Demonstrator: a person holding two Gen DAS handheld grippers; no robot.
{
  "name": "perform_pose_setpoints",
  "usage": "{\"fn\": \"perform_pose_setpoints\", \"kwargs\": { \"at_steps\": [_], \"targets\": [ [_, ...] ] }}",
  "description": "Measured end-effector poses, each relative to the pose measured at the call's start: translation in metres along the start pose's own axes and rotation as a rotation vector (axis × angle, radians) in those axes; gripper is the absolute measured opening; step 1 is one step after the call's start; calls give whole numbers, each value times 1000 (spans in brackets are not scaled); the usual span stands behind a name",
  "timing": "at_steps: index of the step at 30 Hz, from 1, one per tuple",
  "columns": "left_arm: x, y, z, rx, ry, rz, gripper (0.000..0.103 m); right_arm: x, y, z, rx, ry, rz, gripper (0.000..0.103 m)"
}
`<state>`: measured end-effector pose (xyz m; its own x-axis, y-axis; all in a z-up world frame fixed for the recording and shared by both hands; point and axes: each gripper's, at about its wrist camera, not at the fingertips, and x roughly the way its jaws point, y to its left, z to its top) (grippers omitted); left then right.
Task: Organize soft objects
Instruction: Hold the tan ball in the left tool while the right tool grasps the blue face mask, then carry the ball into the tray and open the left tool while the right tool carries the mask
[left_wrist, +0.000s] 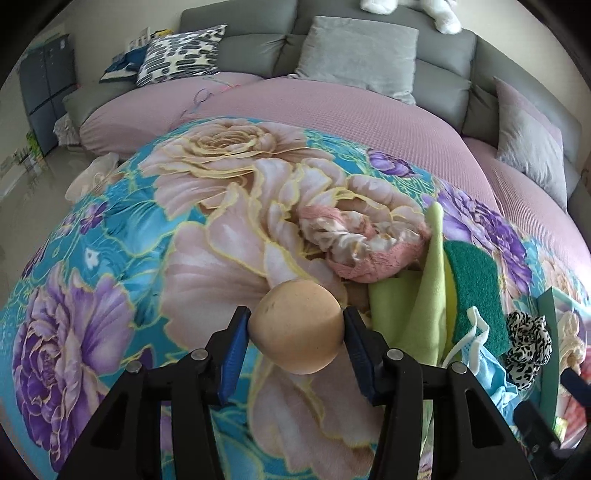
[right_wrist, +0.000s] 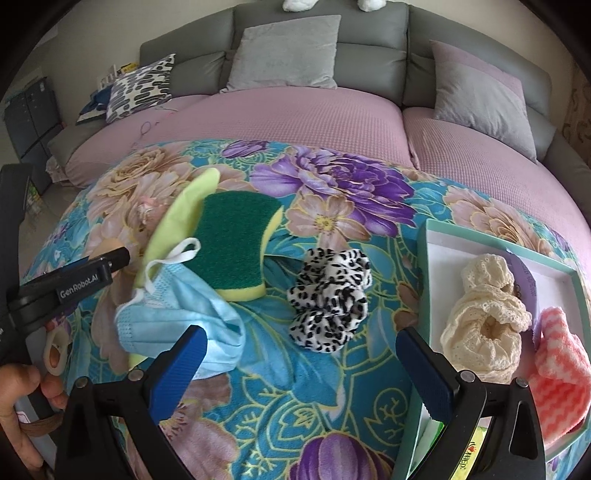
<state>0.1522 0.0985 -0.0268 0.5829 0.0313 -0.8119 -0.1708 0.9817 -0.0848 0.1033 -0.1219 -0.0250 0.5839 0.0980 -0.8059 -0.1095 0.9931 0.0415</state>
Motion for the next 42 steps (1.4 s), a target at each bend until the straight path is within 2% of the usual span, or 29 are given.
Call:
{"fn": "perform_pose_setpoints", "kwargs": {
  "at_steps": [5, 9, 18, 23, 28, 30, 34, 38, 40, 42],
  "targets": [
    [-11, 16, 3, -57, -14, 15, 52, 3, 14, -4, -60, 32, 40, 103],
    [-13, 17, 4, -62, -15, 10, 52, 9, 27, -8, -127, 59, 56, 103],
    [-11, 14, 4, -57, -5, 4, 53, 25, 40, -9, -144, 15, 76, 102],
    [-9, 12, 4, -53, 4, 3, 53, 28, 41, -6, -137, -4, 113, 88],
    [-9, 12, 4, -47, 7, 3, 53, 28, 48, -7, -162, -7, 173, 62],
    [-9, 12, 4, -46, 8, 3, 53, 32, 50, -8, -159, 7, 210, 57],
    [-11, 10, 4, -39, 3, 0, 53, 35, 49, -10, -143, 12, 232, 50],
    [-13, 8, 5, -32, -2, -1, 53, 34, 40, -10, -75, 0, 289, 43],
    [-15, 7, 5, -30, -5, -1, 53, 33, 38, -10, -59, 0, 304, 36],
    [-16, 6, 6, -27, -9, -1, 53, 30, 37, -10, -49, -7, 322, 35]
  ]
}}
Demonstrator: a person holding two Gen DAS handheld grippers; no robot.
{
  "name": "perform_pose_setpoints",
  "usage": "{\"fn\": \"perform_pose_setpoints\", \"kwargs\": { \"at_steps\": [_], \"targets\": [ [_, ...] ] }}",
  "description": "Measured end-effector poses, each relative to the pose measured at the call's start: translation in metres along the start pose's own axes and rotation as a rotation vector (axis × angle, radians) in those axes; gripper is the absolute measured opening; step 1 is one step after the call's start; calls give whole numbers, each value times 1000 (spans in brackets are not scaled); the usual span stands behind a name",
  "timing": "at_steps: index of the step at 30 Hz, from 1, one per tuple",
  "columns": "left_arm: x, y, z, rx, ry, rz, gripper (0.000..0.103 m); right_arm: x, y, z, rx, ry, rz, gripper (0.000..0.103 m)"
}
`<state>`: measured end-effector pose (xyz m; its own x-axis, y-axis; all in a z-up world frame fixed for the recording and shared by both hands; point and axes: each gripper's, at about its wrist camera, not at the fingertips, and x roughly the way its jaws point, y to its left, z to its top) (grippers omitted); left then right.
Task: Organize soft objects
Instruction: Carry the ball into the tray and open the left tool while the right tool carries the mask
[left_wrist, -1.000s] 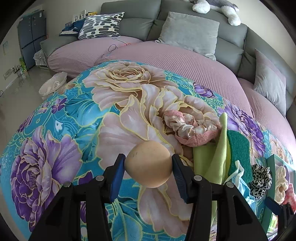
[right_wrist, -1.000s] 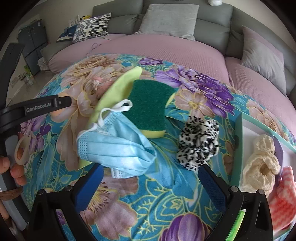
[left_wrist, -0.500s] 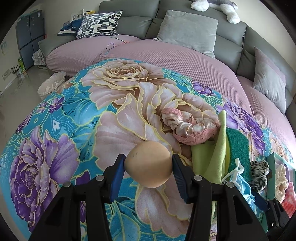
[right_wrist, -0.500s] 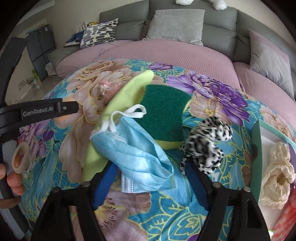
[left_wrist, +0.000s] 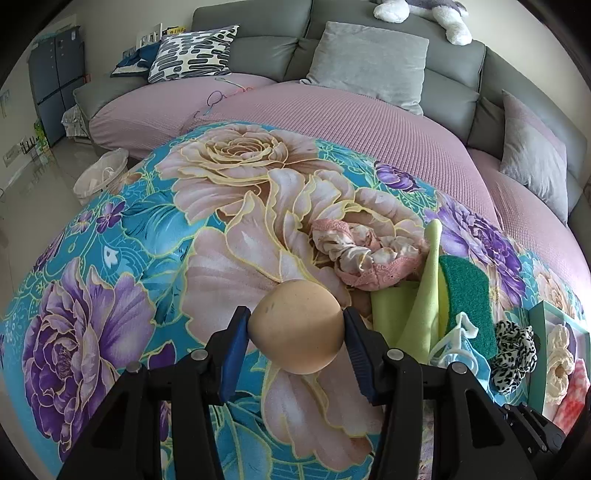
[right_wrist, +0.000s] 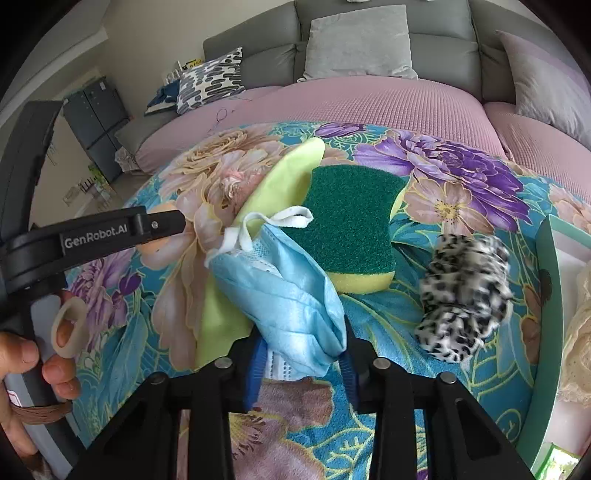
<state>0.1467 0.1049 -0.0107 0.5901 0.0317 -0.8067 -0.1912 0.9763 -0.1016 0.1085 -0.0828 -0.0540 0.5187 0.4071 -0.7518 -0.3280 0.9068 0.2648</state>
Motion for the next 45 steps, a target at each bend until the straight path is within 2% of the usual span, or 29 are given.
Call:
{"fn": "perform_pose_setpoints", "kwargs": {
  "at_steps": [9, 17, 23, 27, 38, 45],
  "targets": [
    [-22, -5, 6, 6, -59, -12, 53, -35, 0, 10, 24, -109, 99, 31],
    [-47, -18, 11, 35, -121, -38, 53, -75, -9, 16, 44, -208, 65, 31],
    [-53, -48, 9, 92, -127, -81, 53, -92, -43, 12, 112, -222, -68, 31],
    [-56, -78, 4, 129, -119, -125, 53, -113, -77, 4, 173, -245, -187, 31],
    [-71, -196, -17, 313, -134, -311, 53, -186, -184, -32, 400, -306, -526, 31],
    [-66, -250, -39, 430, -112, -350, 53, -219, -225, -57, 501, -343, -606, 31]
  ]
}}
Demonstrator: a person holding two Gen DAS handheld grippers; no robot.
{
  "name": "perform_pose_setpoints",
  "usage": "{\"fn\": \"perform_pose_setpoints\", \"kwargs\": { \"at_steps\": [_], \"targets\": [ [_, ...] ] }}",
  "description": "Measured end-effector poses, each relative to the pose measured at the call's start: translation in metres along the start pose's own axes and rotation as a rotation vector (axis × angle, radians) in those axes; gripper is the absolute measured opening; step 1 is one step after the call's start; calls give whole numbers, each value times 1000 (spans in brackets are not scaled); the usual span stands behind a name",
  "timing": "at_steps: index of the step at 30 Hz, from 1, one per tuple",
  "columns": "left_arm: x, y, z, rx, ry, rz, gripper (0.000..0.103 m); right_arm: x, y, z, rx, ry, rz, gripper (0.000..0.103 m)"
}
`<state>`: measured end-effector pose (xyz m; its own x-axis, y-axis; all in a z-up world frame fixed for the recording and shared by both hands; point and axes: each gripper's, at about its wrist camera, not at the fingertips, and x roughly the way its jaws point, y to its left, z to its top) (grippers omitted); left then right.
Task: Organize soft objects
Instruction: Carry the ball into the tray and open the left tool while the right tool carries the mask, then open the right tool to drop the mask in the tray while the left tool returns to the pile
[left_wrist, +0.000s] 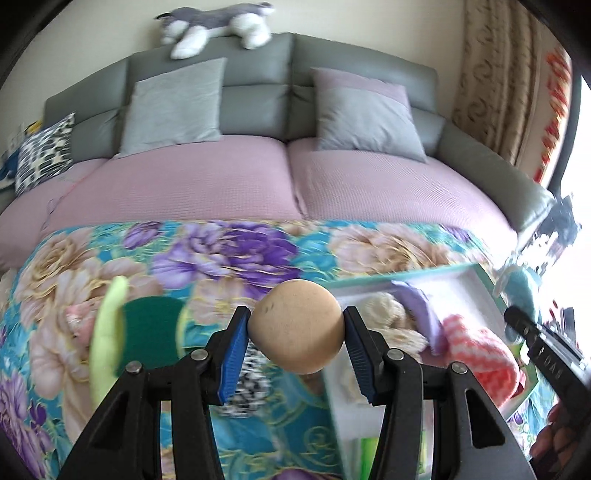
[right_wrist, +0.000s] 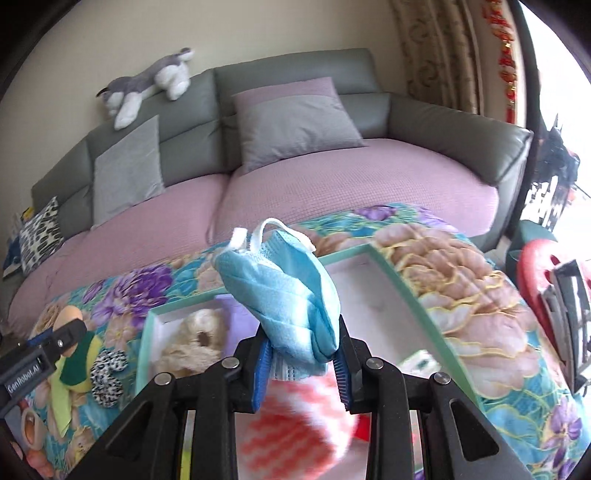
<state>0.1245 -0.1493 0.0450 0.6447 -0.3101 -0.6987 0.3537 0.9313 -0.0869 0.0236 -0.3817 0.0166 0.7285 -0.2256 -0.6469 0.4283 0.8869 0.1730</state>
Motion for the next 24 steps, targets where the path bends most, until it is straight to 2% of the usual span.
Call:
{"fn": "perform_pose_setpoints", "kwargs": {
  "at_steps": [7, 14, 15, 16, 18, 21, 24],
  "targets": [
    [16, -41, -8, 84, 34, -55, 53, 2, -21, 0, 34, -7, -39, 31],
    [31, -61, -12, 141, 67, -55, 55, 11, -19, -3, 37, 5, -60, 34],
    [32, -63, -13, 150, 67, -43, 66, 11, -20, -3, 38, 4, -72, 41],
    [32, -63, -12, 155, 63, -33, 82, 11, -20, -3, 36, 5, -87, 61],
    [29, -63, -11, 161, 38, -12, 91, 9, -20, -2, 29, -4, -113, 83],
    [27, -58, -9, 152, 25, 6, 93, 7, -17, -1, 15, -10, -112, 85],
    [28, -51, -8, 129, 25, 31, 100, 6, -12, -1, -12, -3, -121, 94]
  ]
}}
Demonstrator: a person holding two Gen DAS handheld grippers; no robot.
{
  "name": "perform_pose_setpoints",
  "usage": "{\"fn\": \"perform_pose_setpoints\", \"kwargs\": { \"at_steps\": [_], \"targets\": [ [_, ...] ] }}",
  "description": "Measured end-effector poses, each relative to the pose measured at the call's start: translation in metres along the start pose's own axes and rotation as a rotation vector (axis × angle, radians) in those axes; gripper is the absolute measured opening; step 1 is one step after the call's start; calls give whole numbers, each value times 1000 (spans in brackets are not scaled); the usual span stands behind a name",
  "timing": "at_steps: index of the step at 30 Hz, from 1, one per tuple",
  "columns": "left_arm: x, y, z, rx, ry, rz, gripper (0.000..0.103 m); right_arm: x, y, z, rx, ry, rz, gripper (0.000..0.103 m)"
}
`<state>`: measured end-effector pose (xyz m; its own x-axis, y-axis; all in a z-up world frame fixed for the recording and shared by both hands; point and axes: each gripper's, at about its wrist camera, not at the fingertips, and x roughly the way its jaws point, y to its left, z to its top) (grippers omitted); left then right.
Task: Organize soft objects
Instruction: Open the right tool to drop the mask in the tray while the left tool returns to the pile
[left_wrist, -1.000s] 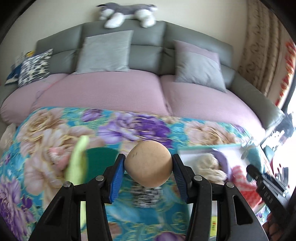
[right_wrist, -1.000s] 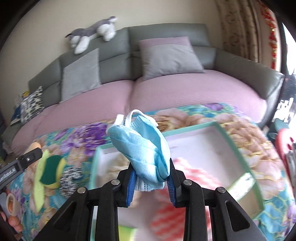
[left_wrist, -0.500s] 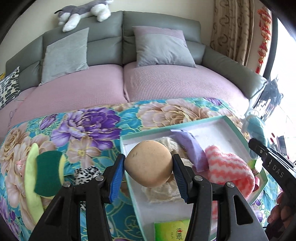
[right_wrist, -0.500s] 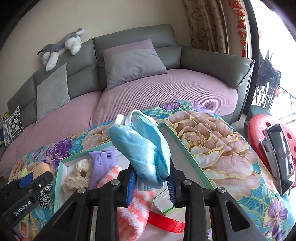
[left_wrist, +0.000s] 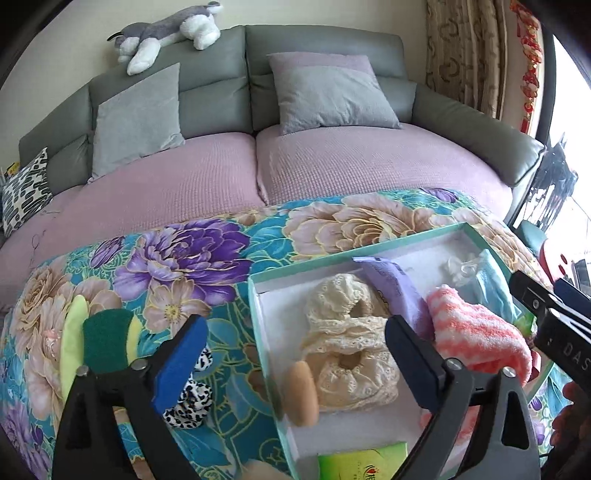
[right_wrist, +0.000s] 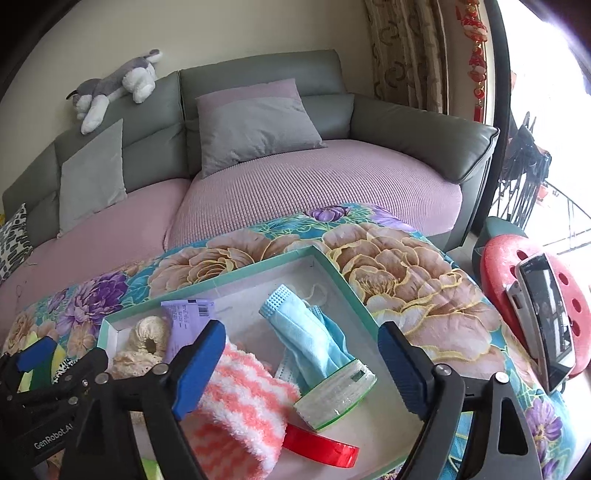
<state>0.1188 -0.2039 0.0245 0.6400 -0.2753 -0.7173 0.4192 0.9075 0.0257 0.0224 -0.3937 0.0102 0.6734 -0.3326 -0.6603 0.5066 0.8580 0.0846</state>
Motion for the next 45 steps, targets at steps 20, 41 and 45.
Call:
{"fn": "perform_pose_setpoints", "kwargs": {
  "at_steps": [20, 41, 45],
  "targets": [
    [-16, 79, -6, -245, 5, 183, 101, -17, 15, -4, -62, 51, -6, 103],
    [-41, 130, -33, -322, 23, 282, 101, -38, 71, -23, -125, 70, 147, 103],
    [-45, 154, -38, -357, 32, 330, 101, -32, 90, -27, -145, 86, 176, 103]
  ]
}}
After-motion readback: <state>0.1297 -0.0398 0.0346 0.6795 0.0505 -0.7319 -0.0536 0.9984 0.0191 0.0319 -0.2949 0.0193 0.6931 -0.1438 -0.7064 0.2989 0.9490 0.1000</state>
